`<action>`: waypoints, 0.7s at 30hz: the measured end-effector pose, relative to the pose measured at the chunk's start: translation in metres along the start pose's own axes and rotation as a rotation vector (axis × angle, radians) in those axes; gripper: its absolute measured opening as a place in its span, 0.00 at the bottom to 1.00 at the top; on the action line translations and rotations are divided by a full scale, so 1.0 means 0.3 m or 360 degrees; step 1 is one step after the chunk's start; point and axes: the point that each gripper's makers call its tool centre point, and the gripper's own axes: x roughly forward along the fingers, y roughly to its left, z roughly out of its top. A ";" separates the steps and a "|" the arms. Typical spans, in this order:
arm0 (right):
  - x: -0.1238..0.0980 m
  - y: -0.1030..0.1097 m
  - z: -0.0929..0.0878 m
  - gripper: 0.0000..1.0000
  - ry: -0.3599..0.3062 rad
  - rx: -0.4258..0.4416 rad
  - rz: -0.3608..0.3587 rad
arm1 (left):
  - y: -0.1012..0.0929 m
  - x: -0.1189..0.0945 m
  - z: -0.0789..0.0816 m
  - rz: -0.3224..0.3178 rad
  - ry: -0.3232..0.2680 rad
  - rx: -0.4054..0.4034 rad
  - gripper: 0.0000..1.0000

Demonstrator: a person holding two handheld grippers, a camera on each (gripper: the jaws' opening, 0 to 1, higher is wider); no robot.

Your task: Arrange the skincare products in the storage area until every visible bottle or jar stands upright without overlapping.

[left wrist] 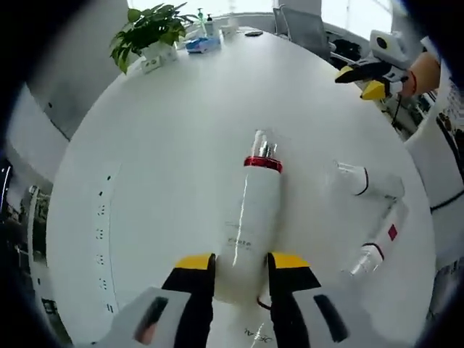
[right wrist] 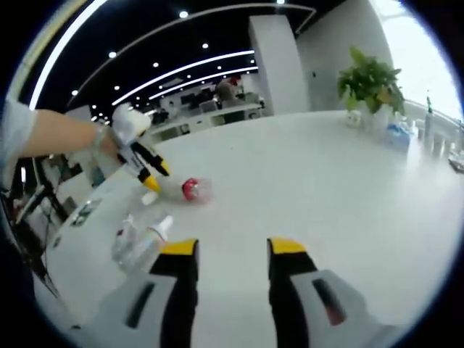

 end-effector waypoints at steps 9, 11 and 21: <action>0.015 0.021 0.015 0.35 -0.0021 -0.0024 0.0069 | -0.052 -0.002 0.010 -0.0003 0.0031 -0.0122 0.26; 0.021 0.028 0.020 0.35 -0.0016 -0.0045 0.0102 | -0.073 0.000 0.012 0.0000 0.0039 -0.0098 0.26; 0.086 0.080 0.033 0.35 0.0076 -0.0197 0.0373 | -0.143 0.001 0.014 0.0016 0.0012 -0.0159 0.26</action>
